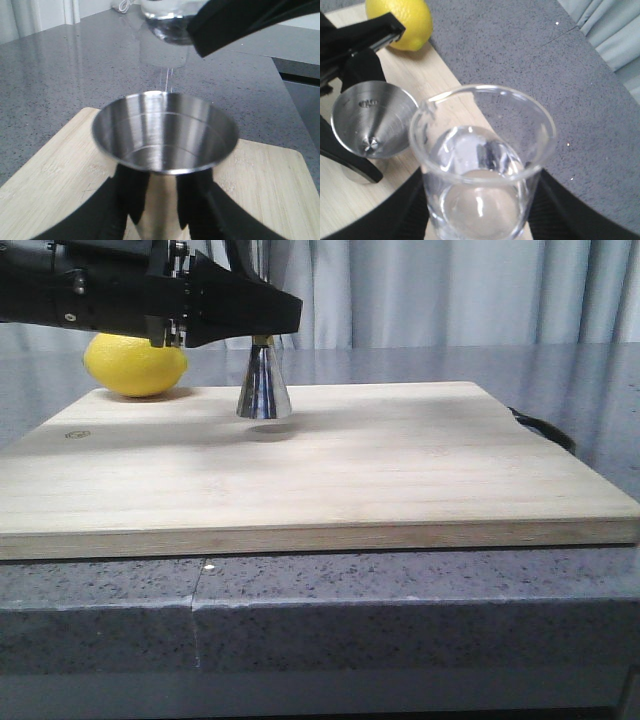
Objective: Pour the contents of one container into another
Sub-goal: 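Tilt the beaker over the jigger cup, pouring liquid in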
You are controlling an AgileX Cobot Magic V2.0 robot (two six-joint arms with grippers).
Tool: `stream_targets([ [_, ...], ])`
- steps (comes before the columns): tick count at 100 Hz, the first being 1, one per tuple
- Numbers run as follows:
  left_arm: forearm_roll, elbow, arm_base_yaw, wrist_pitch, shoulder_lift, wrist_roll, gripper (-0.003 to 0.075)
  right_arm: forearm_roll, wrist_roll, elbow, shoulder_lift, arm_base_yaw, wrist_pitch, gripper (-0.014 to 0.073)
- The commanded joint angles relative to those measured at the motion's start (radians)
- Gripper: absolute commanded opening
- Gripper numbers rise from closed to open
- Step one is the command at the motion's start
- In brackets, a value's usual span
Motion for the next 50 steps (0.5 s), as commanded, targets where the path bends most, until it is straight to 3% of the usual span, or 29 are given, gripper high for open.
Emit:
stream_targets([
  [1, -0.077, -0.032, -0.008, 0.114, -0.047, -0.005, 0.0189, -0.055, -0.049, -0.073, -0.013, 0.018, -0.019, 0.0288],
  [31, -0.077, -0.032, -0.008, 0.114, -0.047, -0.005, 0.0189, -0.273, -0.056, -0.093, 0.014, 0.081, 0.009, 0.0288],
  [50, -0.077, -0.032, -0.008, 0.114, -0.047, -0.005, 0.0189, -0.316, -0.126, -0.093, 0.014, 0.096, 0.022, 0.0288],
])
